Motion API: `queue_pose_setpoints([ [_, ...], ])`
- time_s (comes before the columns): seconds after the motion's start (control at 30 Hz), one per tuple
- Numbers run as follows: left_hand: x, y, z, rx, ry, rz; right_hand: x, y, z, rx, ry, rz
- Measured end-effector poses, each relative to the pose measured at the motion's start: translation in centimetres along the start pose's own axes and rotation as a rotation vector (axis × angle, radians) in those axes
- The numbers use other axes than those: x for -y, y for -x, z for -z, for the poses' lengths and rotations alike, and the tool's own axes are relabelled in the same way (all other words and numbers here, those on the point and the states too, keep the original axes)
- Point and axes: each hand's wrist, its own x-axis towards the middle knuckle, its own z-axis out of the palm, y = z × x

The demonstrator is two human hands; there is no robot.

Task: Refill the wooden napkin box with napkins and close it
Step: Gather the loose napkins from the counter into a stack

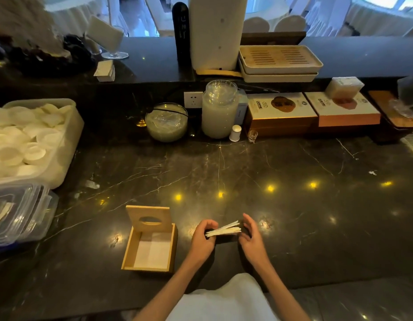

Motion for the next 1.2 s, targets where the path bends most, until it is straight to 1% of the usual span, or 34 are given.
queue_pose_setpoints([
  [0.07,0.2,0.0,0.0,0.014,-0.019,-0.016,0.3,0.0,-0.1,0.068,0.018,0.005],
  [0.17,0.6,0.0,-0.3,0.019,-0.028,-0.012,0.8,0.6,-0.9,0.187,0.116,0.043],
  [0.2,0.7,0.0,-0.4,0.017,-0.035,-0.006,0.8,0.7,-1.2,0.2,0.126,0.051],
  [0.33,0.5,-0.3,-0.4,0.024,-0.069,-0.004,1.0,-0.4,-1.1,0.099,0.089,0.009],
  [0.5,0.1,-0.6,-0.4,0.024,-0.04,0.018,1.7,-0.2,-1.7,0.202,0.144,0.039],
  [0.6,-0.1,-0.8,-0.5,0.009,-0.022,0.026,1.5,-0.8,-1.2,0.142,0.078,-0.017],
  [0.67,0.0,-0.8,-0.6,0.011,-0.007,0.032,1.4,-0.9,-1.0,0.172,0.095,-0.027],
  [0.73,0.0,-0.7,-0.7,0.017,0.004,0.029,1.4,-0.7,-1.3,0.219,0.149,0.007],
  [0.87,-0.1,-0.7,-0.8,0.051,0.007,0.009,1.2,-1.0,-0.8,0.175,0.073,0.01],
  [0.9,-0.2,-0.8,-0.6,0.071,-0.006,0.002,1.2,-1.1,-0.6,0.192,0.09,0.019],
  [1.0,-0.4,-0.9,-0.1,0.116,-0.099,-0.035,1.9,-1.0,-0.7,0.286,0.21,0.058],
  [1.07,-0.7,-0.8,0.4,0.144,-0.195,-0.062,2.6,-1.2,-0.6,0.288,0.333,0.141],
  [1.13,-0.9,-0.7,0.9,0.161,-0.304,-0.091,3.5,-1.7,-0.2,0.279,0.562,0.297],
  [1.2,-1.0,-0.5,1.3,0.184,-0.4,-0.123,4.5,-1.9,-0.3,0.338,0.81,0.436],
])
